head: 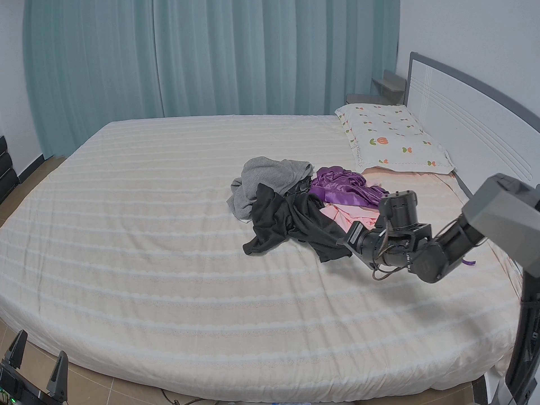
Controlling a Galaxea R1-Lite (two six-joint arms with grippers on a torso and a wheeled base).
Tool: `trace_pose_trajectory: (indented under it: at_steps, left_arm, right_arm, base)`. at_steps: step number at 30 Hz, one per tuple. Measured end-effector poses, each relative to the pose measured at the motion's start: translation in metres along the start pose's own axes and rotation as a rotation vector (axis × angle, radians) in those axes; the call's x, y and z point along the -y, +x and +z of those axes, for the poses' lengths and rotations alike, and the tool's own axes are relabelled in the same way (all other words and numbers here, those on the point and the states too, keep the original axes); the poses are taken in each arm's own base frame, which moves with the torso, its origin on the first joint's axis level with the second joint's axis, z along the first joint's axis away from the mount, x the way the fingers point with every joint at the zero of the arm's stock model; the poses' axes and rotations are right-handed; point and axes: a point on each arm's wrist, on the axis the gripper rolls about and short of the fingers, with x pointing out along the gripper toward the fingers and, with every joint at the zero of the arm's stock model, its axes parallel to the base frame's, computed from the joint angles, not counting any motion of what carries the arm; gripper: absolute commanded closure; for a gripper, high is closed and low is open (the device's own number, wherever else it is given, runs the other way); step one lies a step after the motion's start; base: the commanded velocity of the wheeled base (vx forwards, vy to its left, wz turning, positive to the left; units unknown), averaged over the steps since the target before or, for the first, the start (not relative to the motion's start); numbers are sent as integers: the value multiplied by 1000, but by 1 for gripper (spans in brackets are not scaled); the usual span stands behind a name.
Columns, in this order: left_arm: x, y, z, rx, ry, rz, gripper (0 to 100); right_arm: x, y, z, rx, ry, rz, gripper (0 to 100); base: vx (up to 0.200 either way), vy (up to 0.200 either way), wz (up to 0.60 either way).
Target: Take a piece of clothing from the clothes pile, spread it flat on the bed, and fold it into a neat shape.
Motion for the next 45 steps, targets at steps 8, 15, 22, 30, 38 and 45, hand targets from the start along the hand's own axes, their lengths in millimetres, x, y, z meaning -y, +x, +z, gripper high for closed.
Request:
trace_pose_trajectory:
  at_steps: [8,15,22,30,38,45]
  left_arm:
    - [0,0,0,0,3,0,0]
    - [0,0,0,1,11,-12,0]
    - [1,-1,8,31,-10,-39,0]
    - [4,10,50,-5,-41,-166,0]
    - [8,58,75,-190,-49,-273,0]
    - [18,116,70,-398,-61,-367,0]
  right_arm:
    - [-48,-103,-8,98,-90,226,100]
    - [-88,-185,-21,170,-216,451,100]
    - [-105,-233,-25,242,-325,582,100]
    - [-106,-251,-26,267,-331,621,100]
    - [-106,-258,-25,277,-334,640,100]
    - [-106,-260,-28,267,-336,649,100]
  base:
    - [0,0,0]
    - [0,0,0]
    - [0,0,0]
    - [0,0,0]
    - [0,0,0]
    - [0,0,0]
